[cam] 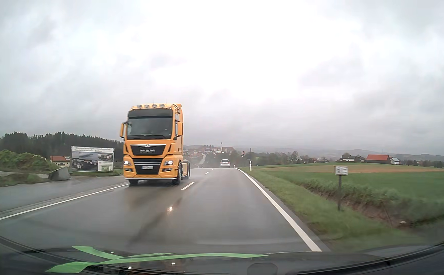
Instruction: Follow the waypoints while adhering to traffic rules and regulations
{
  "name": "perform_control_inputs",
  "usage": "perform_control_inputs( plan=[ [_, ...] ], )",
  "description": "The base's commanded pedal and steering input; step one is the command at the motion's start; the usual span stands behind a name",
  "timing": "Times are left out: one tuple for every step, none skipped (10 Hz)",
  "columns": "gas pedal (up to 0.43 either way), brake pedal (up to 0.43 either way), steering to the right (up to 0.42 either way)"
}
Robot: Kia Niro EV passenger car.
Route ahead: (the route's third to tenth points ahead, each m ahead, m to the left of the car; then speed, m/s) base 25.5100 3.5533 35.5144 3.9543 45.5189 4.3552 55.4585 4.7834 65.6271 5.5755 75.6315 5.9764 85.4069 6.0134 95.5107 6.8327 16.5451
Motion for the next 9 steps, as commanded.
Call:
perform_control_inputs(
  plan=[
    [0.098,0.000,-0.012],
    [0.130,0.000,-0.013],
    [0.138,0.000,-0.012],
    [0.150,0.000,-0.012],
    [0.150,0.000,-0.012],
    [0.150,0.000,-0.012],
    [0.150,0.000,-0.012],
    [0.150,0.000,-0.012],
    [0.138,0.000,-0.011]
  ],
)
